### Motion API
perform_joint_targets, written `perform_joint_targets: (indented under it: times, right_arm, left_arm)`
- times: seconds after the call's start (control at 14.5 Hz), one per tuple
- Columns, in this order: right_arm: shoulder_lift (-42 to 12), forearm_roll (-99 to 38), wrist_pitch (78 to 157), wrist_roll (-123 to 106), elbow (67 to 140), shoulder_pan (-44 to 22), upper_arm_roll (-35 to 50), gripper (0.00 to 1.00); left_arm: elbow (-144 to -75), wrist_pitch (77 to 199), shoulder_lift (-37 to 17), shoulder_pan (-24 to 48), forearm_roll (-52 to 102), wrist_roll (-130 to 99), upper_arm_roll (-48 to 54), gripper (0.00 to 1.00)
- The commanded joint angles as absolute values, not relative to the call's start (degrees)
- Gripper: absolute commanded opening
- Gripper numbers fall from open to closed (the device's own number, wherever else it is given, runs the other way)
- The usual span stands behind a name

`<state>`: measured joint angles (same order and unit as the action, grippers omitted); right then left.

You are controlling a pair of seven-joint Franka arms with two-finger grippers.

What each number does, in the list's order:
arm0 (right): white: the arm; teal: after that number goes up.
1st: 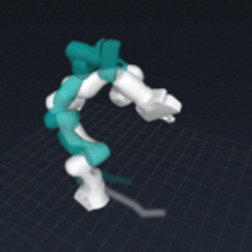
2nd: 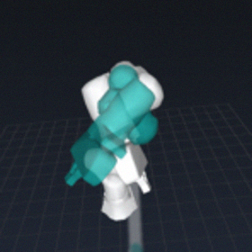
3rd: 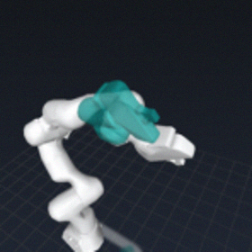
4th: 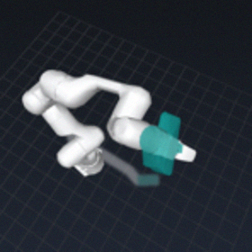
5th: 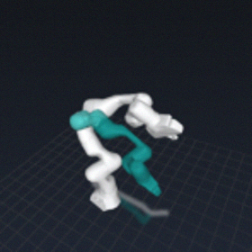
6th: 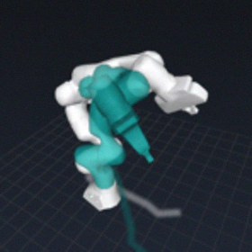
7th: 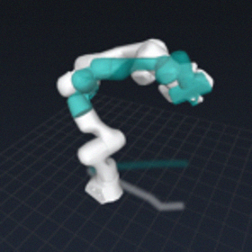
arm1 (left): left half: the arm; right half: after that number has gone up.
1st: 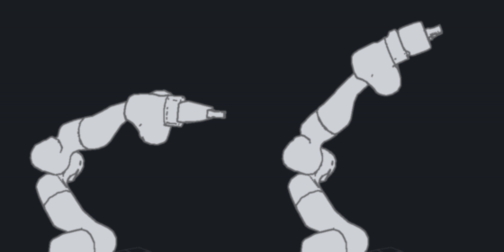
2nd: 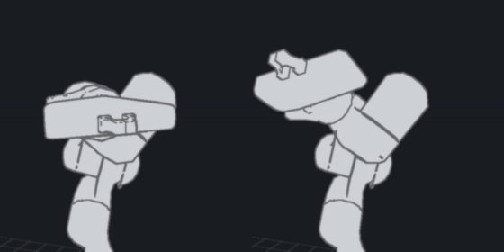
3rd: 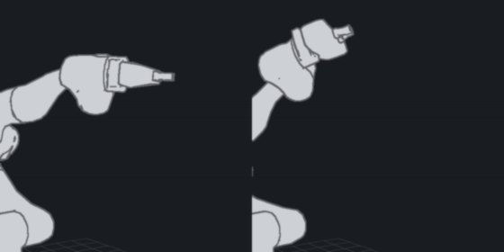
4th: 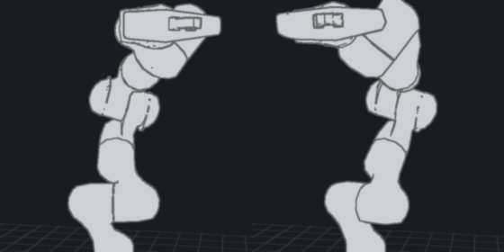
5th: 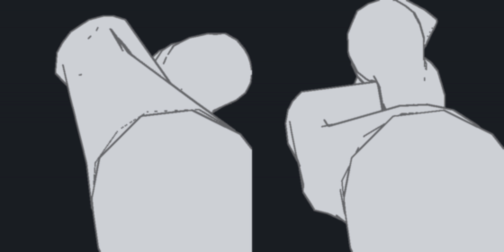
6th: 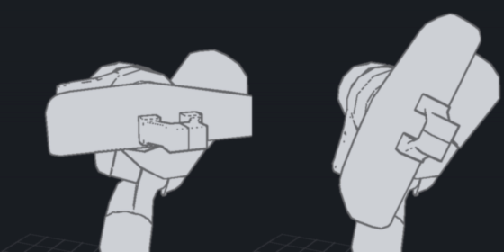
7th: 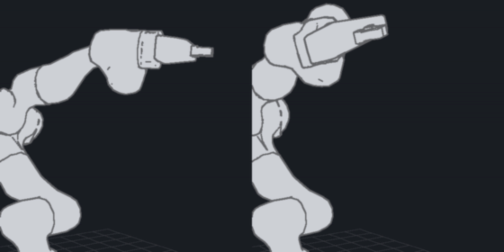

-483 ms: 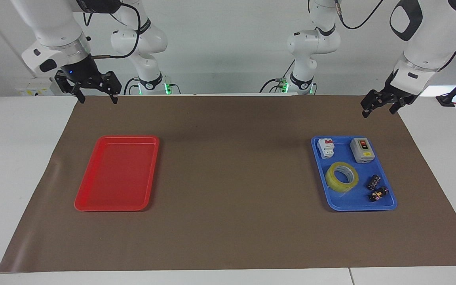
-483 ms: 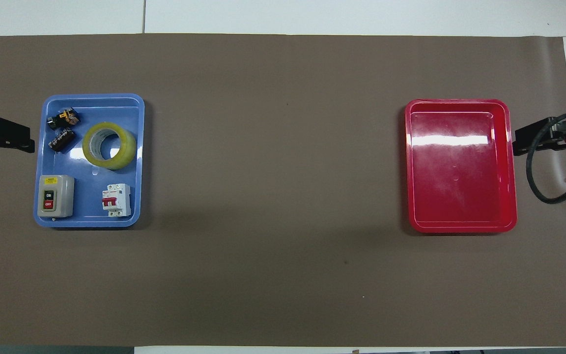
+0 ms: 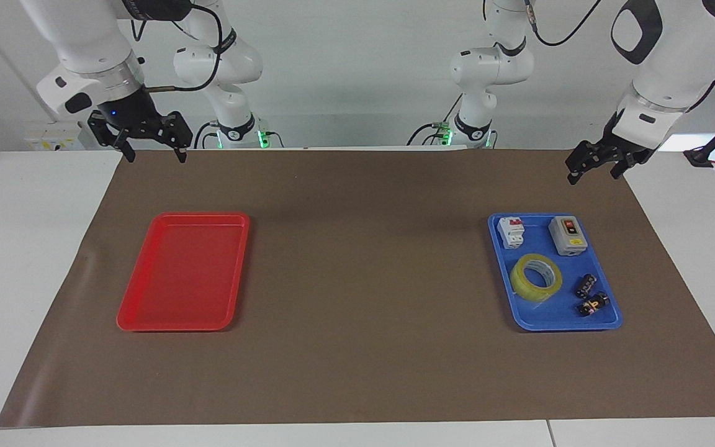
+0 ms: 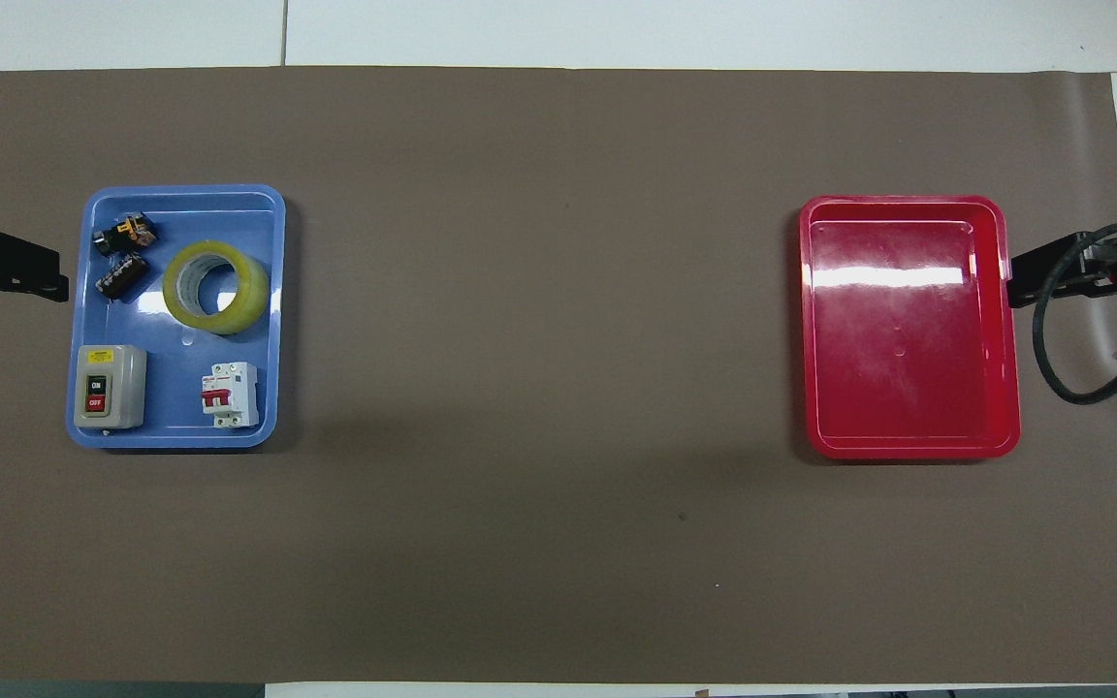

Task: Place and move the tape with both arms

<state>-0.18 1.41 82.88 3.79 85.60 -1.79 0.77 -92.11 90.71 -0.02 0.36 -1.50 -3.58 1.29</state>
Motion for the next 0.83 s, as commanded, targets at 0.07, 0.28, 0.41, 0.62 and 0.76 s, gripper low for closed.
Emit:
perform_joint_targets:
  times: [0.07,0.28,0.41,0.62,0.76]
  right_arm:
    - [-0.3,1.4,82.4,2.6,85.3,-1.3,1.1,1.00]
    - [-0.3,1.3,82.3,2.7,85.4,-1.3,1.1,1.00]
    - [-0.3,1.3,82.3,2.6,85.4,-1.3,1.1,1.00]
    - [-0.2,1.3,82.3,2.7,85.6,-1.3,1.1,1.00]
    - [-0.1,1.3,82.2,2.6,85.7,-1.3,1.1,1.00]
  left_arm:
    - [-94.1,92.2,1.7,0.4,-2.9,-3.3,1.2,1.00]
    - [-95.5,94.3,1.6,0.2,-2.9,-3.1,1.2,1.00]
    - [-97.7,98.4,1.2,0.1,-2.9,-3.2,1.2,1.00]
    - [-102.4,105.1,0.6,0.1,-2.9,-3.2,1.2,1.00]
    - [-104.8,109.8,-1.2,-0.1,-3.0,-3.2,1.1,0.99]
